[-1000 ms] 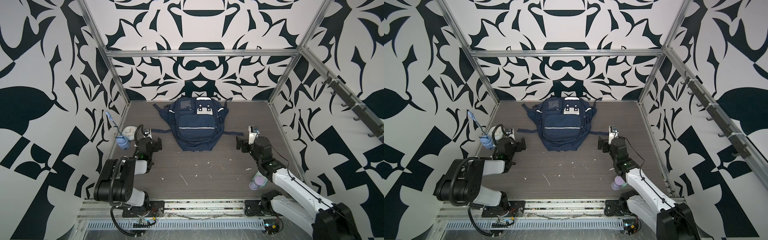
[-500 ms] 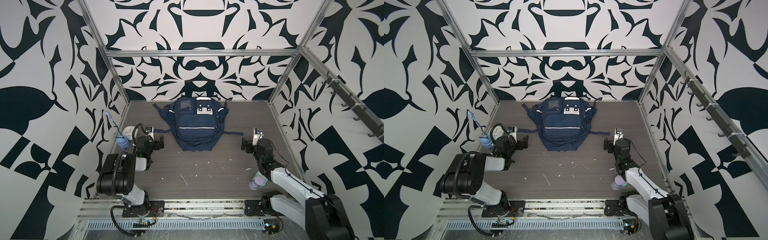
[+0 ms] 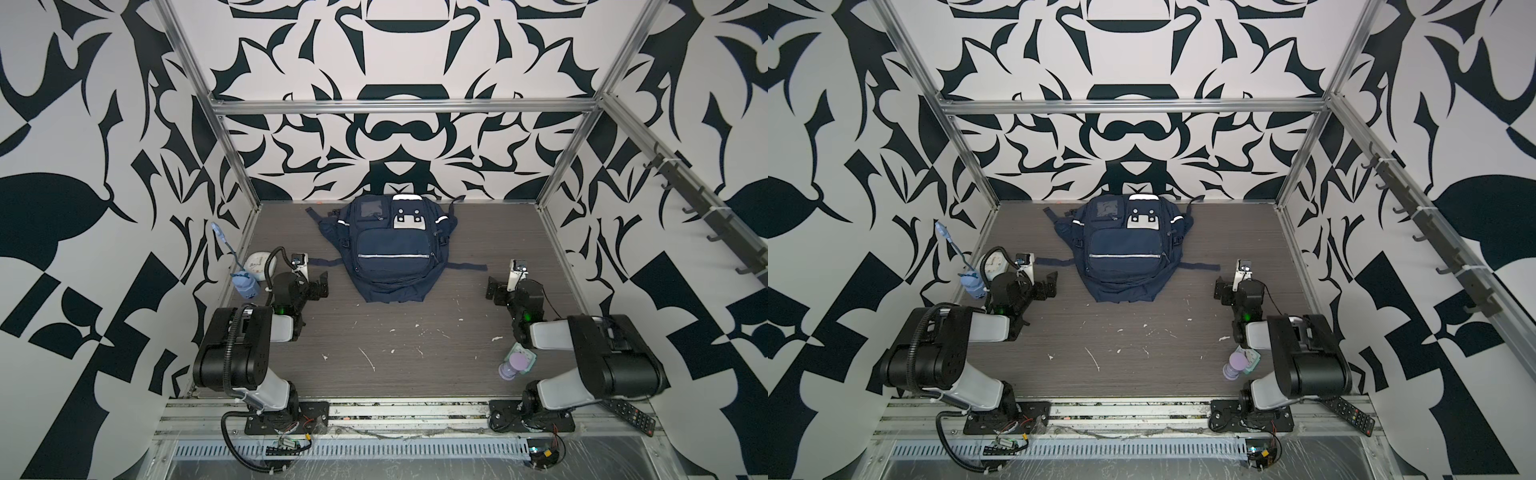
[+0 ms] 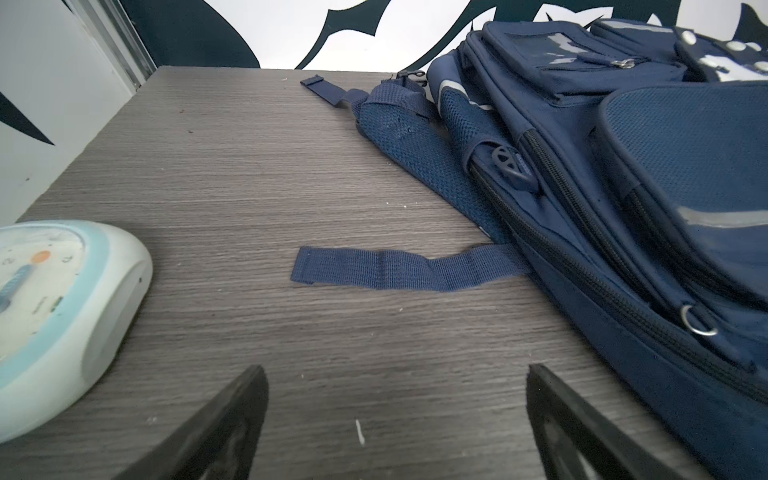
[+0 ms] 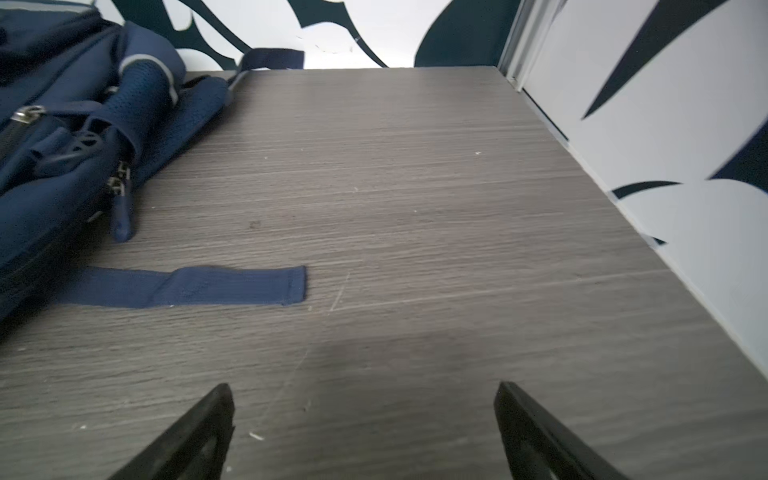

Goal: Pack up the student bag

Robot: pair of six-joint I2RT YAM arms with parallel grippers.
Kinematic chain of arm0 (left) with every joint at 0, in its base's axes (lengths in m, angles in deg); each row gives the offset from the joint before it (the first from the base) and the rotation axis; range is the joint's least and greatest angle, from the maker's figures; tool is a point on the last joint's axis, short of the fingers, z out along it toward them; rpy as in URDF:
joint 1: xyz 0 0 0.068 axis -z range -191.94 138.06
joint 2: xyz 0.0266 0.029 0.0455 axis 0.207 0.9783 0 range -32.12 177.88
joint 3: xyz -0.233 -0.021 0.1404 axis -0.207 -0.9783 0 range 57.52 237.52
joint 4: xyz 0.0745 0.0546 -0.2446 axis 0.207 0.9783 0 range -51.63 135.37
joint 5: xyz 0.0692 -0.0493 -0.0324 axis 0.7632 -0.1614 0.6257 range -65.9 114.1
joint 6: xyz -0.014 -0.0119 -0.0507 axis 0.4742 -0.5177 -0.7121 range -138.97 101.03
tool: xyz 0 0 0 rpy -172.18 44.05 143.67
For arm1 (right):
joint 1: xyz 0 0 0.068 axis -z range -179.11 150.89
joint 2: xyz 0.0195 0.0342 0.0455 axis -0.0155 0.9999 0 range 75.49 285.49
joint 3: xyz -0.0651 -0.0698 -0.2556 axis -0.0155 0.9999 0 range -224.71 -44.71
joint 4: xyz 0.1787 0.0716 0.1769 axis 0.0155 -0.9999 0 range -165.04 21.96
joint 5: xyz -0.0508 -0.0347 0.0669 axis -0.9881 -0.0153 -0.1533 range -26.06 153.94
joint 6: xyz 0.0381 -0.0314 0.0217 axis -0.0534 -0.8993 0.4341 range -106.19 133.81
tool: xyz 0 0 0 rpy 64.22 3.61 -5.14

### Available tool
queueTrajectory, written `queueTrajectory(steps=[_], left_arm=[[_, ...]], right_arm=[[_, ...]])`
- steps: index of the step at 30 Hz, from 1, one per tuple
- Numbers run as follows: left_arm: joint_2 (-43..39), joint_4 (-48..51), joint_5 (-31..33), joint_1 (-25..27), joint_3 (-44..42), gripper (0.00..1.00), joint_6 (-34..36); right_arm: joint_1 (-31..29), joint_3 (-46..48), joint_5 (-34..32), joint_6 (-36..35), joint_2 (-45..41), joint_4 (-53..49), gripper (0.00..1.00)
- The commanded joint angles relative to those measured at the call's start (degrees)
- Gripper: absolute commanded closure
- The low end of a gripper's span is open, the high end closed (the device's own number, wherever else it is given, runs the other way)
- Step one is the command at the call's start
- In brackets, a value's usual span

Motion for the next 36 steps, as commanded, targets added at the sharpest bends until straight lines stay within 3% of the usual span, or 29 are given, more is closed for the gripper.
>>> queueTrajectory(steps=[1,3,36], left_arm=[[0.1,-1.5,-0.5,-0.1,0.6,0.01,0.4],[0.1,-1.5,-0.5,-0.1,0.6,0.01,0.4],[0.1,-1.5,-0.4,-0.1,0.7,0.01,0.4]], right_arm=[[-0.1,-2.3,4.8,-1.5,-1.1,0.3,0.00],[0.0,-3.8,6.9,-1.9,0.6,0.9,0.01],[-1.9,-4.1,3.2,-3.1,0.1,-0.7,0.01]])
